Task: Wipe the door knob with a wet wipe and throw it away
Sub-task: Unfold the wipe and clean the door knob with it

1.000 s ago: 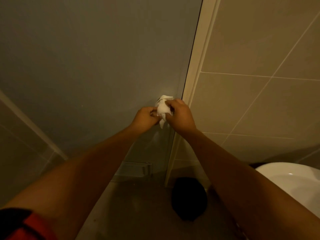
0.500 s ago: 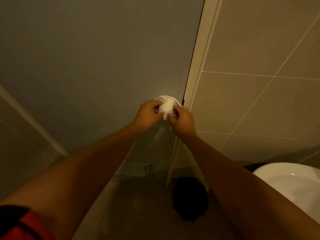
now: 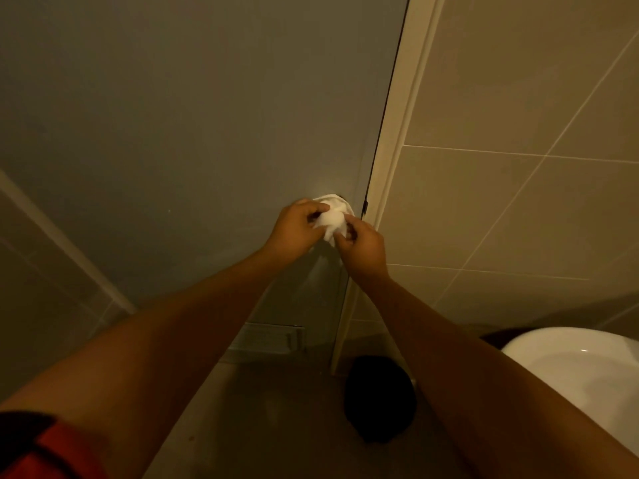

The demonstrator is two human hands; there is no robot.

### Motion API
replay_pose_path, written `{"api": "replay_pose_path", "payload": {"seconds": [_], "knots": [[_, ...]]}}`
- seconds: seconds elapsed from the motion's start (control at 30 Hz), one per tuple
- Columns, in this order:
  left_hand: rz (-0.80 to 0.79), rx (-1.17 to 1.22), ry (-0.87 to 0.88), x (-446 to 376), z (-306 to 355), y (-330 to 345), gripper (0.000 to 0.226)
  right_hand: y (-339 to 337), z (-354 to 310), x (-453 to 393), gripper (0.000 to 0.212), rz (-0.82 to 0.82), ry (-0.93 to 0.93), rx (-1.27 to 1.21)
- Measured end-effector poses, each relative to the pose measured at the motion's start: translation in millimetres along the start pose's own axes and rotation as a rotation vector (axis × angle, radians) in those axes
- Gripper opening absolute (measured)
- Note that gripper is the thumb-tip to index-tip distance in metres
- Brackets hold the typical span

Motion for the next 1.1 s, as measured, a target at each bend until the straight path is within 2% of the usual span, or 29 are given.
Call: {"api": "replay_pose_path", "payload": {"seconds": [0.2,0.3,0.53,0.67,0.73,0.83,0.93,1.0,1.1], "knots": [[-0.04,-0.013,-0.106,1.1,-11.9,9.5,0.046,3.7,-17.1,-14.1,0.043,-0.147,-0.183,0.229],[-0.031,0.004,-0.122,3.9,-15.8,12.6,0.042,4.3,-17.4,-15.2,0.043,-0.166,-0.212,0.241],[0.038,0.037,-0.049,2.5,-1.9,-0.1,0.043,-1.9,-5.0,-5.4,0.033,-0.022,0.011,-0.013],[-0.001,-0.055,-0.074,-0.7,-4.5,-4.1,0.044,-8.9,-6.8,-9.8,0.035,-0.012,0.077,0.033],[0.002,-0.086,-0.087,0.5,-7.7,-6.6,0.04,-12.9,-8.0,-9.4,0.029,-0.027,0.086,0.056],[0.04,-0.119,-0.102,4.7,-9.7,-9.5,0.027,-17.6,-10.3,-6.4,0.017,-0.06,0.055,0.114],[0.062,-0.152,-0.084,4.9,-9.1,-13.6,0.017,-21.5,-13.9,-9.2,0.014,-0.081,-0.007,0.202],[0.053,-0.15,-0.041,1.3,-5.7,-17.4,0.023,-20.5,-16.5,-12.8,0.015,-0.108,-0.048,0.234],[-0.073,-0.033,-0.024,-1.3,3.4,-13.2,0.043,-19.2,-19.2,-17.3,0.03,-0.145,-0.044,0.16]]}}
Point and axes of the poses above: each hand's wrist, its own x-axis away from the middle knuckle, its own y-axis out of the palm, z = x × y, the point moved 6 cm from there along -x, towards the middle knuckle, and after that the axes turned 10 degrees about -x, right-handed, at the moved point
